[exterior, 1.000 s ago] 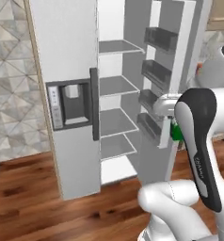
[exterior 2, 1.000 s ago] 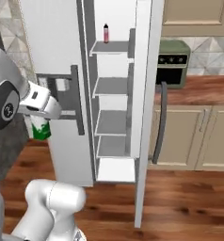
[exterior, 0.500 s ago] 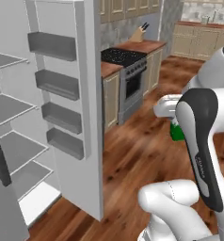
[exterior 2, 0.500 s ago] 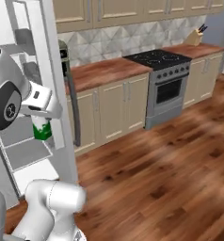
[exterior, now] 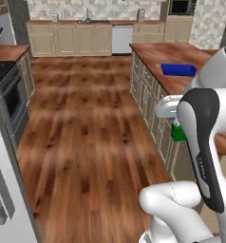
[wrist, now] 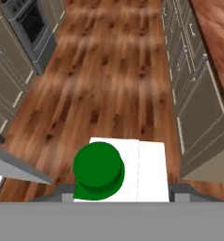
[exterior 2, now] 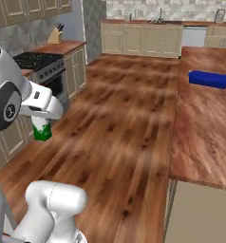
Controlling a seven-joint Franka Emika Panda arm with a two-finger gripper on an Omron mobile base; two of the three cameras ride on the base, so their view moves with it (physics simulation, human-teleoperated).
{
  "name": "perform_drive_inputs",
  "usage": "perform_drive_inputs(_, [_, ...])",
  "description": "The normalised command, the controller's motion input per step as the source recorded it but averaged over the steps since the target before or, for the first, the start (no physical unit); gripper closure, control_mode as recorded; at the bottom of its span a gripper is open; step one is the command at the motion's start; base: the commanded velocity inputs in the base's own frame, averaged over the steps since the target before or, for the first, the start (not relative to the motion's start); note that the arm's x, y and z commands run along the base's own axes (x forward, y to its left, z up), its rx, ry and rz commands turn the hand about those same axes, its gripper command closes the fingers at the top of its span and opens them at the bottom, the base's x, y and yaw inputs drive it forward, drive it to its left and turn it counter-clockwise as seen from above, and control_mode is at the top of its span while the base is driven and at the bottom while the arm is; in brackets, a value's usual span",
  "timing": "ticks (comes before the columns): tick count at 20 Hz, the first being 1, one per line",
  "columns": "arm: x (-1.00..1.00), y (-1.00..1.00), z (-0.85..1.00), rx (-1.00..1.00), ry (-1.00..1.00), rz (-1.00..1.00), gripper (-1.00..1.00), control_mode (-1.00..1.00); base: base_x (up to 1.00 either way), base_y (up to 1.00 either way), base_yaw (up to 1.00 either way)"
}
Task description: Take out the milk from the fridge and place it on the tray on the counter. Then take the sugar cube near the tray and place it in the tray.
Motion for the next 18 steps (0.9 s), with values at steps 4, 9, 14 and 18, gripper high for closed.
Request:
perform_drive_inputs(4, [0.00,0.00,0.00,0.00,0.00,0.00,1.00,1.00,0.45,0.00,-0.77])
perform_drive_inputs(9, [0.00,0.00,0.00,0.00,0.00,0.00,1.00,1.00,1.00,0.04,-0.41])
perform_drive_inputs(14, [0.00,0.00,0.00,0.00,0.00,0.00,1.00,1.00,1.00,0.35,-0.33])
perform_drive_inputs(18, [0.00,0.00,0.00,0.00,0.00,0.00,1.00,1.00,1.00,0.75,-0.32])
